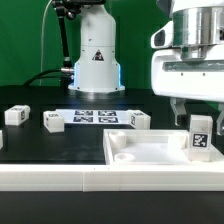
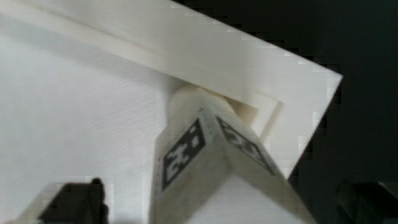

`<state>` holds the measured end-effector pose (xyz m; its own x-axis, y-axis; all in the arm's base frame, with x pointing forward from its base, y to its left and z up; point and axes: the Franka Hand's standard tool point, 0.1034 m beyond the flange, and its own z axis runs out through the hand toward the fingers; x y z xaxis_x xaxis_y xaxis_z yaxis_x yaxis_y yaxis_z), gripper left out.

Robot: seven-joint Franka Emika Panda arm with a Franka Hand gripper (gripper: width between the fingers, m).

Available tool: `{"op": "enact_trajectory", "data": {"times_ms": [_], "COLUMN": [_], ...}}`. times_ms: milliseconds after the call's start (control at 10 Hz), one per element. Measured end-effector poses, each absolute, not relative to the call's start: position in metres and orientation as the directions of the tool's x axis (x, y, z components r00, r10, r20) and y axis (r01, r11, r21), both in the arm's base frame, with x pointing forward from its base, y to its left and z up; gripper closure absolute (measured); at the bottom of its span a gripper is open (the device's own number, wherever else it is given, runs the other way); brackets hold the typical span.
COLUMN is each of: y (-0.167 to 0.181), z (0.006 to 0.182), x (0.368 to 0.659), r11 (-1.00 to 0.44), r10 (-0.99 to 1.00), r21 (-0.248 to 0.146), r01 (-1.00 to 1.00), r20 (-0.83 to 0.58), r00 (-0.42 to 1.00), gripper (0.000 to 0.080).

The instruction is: Assemble one leg

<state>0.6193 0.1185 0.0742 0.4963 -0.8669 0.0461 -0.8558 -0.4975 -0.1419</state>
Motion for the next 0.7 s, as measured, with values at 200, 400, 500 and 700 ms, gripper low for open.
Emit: {"op": "enact_trajectory", "data": {"times_ms": [200,400,500,700], "y": [0.1171,0.1181,0.1179,0.1169], "z": [0.0733,0.0718,0.0722,0.0730], "x": [0.6189,0.6178,0.6179,0.6188], "r11": [-0.638,-0.779,-0.817,-0.900], "r10": [-0.770,-0.627,-0.577,-0.436], "r21": [-0.128,-0.102,-0.093,-0.053], "r01": [-0.759,-0.619,-0.569,-0.432], "r20": [0.072,0.101,0.104,0.126], "r00": [0.635,0.772,0.810,0.891], "gripper": [0.0150,0.0150,0.0150,0.0150]}}
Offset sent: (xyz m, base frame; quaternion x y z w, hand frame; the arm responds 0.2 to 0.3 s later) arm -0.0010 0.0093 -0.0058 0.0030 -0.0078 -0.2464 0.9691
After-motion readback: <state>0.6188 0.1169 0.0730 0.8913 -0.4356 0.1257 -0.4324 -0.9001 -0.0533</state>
